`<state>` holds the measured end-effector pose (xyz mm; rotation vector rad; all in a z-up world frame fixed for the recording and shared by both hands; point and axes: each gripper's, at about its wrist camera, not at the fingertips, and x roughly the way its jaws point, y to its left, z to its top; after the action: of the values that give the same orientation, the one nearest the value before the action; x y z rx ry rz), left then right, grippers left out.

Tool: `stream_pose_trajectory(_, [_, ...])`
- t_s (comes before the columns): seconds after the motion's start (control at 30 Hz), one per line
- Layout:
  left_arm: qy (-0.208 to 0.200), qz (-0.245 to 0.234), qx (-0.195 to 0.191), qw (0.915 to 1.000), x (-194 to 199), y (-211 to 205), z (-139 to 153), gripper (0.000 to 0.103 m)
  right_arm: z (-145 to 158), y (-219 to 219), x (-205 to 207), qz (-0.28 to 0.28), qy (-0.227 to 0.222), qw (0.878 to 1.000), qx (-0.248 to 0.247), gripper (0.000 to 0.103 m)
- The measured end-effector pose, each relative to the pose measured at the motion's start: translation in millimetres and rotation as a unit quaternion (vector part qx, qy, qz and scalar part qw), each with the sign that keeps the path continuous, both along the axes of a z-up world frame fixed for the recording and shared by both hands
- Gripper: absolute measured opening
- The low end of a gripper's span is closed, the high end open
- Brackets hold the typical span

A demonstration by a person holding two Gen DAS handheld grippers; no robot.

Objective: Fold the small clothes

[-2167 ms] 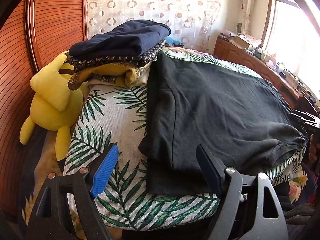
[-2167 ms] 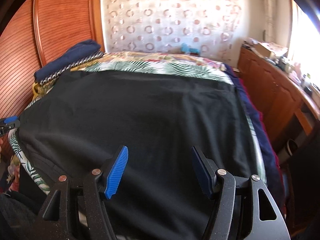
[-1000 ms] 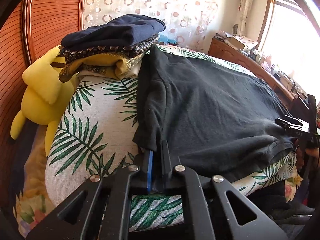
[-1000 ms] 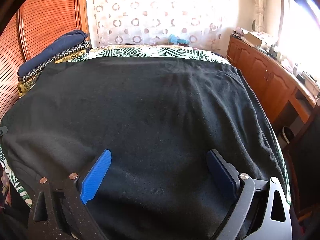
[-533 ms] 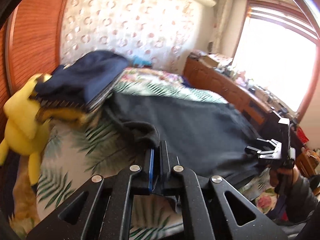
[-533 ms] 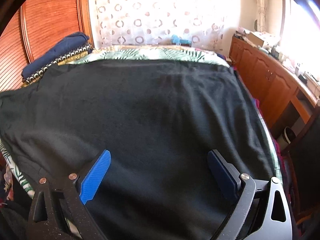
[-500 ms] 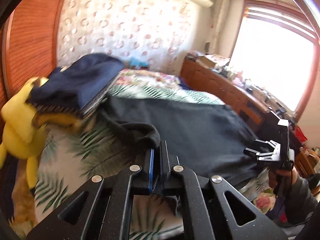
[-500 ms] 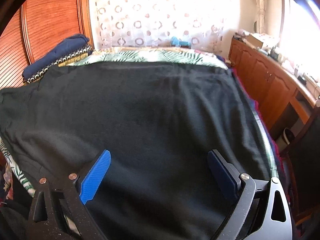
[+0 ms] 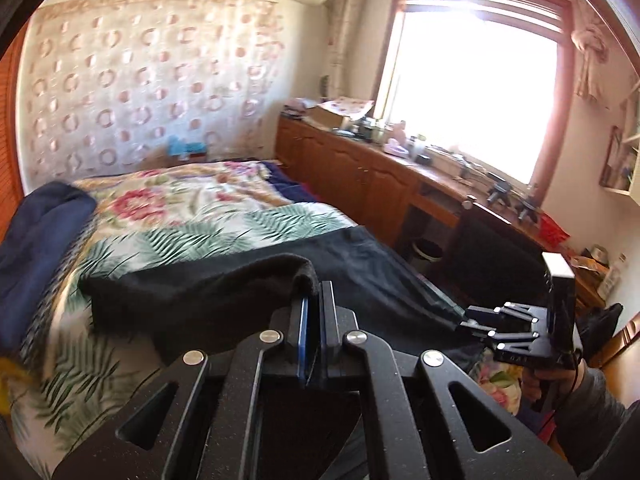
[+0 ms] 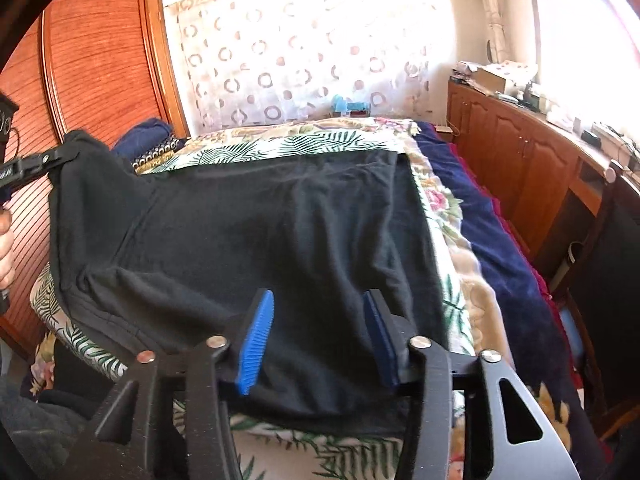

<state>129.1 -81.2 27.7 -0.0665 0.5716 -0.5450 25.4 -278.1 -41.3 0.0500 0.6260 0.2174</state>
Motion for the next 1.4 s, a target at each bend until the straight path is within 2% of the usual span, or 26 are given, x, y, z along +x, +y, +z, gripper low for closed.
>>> stream_pose_trajectory(0.13, [-0.012, -0.026, -0.002, 0.9996, 8.1, -29.1, 16.5, 0.005, 1.2, -6.6, -4.8, -0.010, -0.005, 1.000, -0.006, 0.035])
stream_pose_trajectory(0.33, [-0.032, -0.067, 0.000, 0.9972, 14.7, -70.1, 39.3, 0.005, 3.9, -12.7, -12.9, -0.022, -0.010, 1.000, -0.003, 0.034])
stream_pose_trajectory(0.53, [-0.036, -0.103, -0.008, 0.9940, 15.3, -102.5, 56.9, 0.005, 7.4, -24.3, -23.2, -0.037, -0.016, 0.999, -0.001, 0.034])
stream_pose_trajectory(0.73, [-0.013, -0.127, 0.007, 0.9918, 27.1, -130.3, 46.1, 0.005, 6.5, -27.9, -31.6, -0.046, -0.018, 0.999, 0.001, 0.034])
stream_pose_trajectory(0.83, [0.009, -0.139, 0.034, 0.9897, 30.2, -138.5, 33.6, 0.007, 5.4, -28.6, -31.6, -0.049, -0.015, 0.999, 0.003, 0.034])
stream_pose_trajectory(0.87, [0.000, -0.136, 0.047, 0.9896, 27.7, -138.1, 31.4, 0.012, 5.3, -30.3, -29.4, -0.049, -0.013, 0.999, 0.003, 0.034])
stream_pose_trajectory(0.93, [-0.013, -0.132, 0.053, 0.9897, 22.2, -135.2, 31.2, 0.041, 6.3, -30.6, -28.6, -0.049, -0.012, 0.999, 0.002, 0.034])
stream_pose_trajectory(1.0, [-0.011, -0.131, 0.045, 0.9902, 19.6, -125.9, 30.6, 0.053, 9.1, -32.6, -25.6, -0.050, -0.013, 0.999, 0.002, 0.034])
stream_pose_trajectory(1.1, [-0.012, -0.119, 0.042, 0.9919, 18.4, -111.4, 29.3, 0.079, 11.6, -32.0, -23.5, -0.049, -0.015, 0.999, 0.001, 0.034])
stream_pose_trajectory(1.27, [-0.014, -0.089, 0.060, 0.9942, 17.9, -86.4, 19.1, 0.079, 10.0, -28.7, -17.9, -0.041, -0.014, 0.999, -0.004, 0.034])
stream_pose_trajectory(1.4, [0.000, -0.063, 0.064, 0.9959, 19.6, -62.3, 4.0, 0.079, 7.3, -23.8, -11.6, -0.032, -0.010, 0.999, -0.009, 0.034])
